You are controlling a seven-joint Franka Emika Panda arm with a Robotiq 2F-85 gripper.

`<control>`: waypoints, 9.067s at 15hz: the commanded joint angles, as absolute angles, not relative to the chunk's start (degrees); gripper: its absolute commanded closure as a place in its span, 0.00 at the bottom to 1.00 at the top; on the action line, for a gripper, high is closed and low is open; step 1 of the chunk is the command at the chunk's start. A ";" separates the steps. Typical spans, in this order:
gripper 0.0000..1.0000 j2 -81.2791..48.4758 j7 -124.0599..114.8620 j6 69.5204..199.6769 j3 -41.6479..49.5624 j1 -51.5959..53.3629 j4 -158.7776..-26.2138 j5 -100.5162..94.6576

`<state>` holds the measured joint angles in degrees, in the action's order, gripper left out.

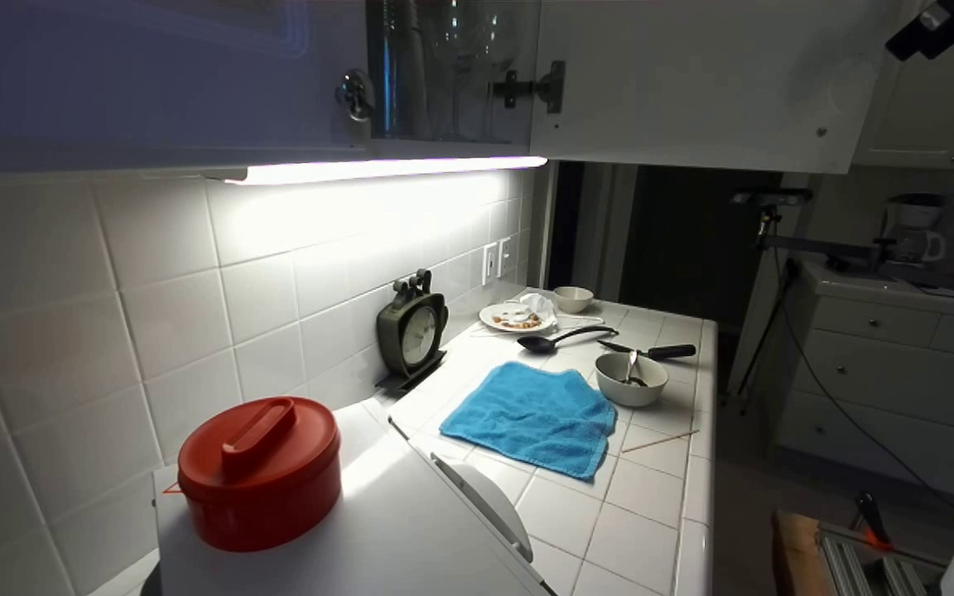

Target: Close the top cabinet door

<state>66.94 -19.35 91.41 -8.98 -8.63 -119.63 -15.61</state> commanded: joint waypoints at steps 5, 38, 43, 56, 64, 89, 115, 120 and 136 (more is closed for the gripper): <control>0.00 68.26 -14.06 91.53 -5.47 -7.78 -118.22 -17.54; 0.00 67.54 9.25 102.10 4.13 7.53 -121.89 -9.21; 0.00 66.09 10.13 102.98 2.83 9.28 -121.61 -7.19; 0.00 58.04 14.68 108.04 1.04 14.26 -120.33 -3.36; 0.00 53.02 19.12 109.82 1.21 19.00 -118.52 0.11; 0.00 49.18 23.54 133.66 2.83 24.01 -124.88 7.15; 0.00 44.32 35.98 148.98 9.85 34.59 -130.88 9.78; 0.00 42.28 36.44 149.26 10.77 36.01 -130.29 9.49; 0.00 42.99 9.55 127.64 -14.47 12.13 -123.61 -6.25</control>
<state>41.62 14.82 134.31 -11.19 15.33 -126.18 -2.70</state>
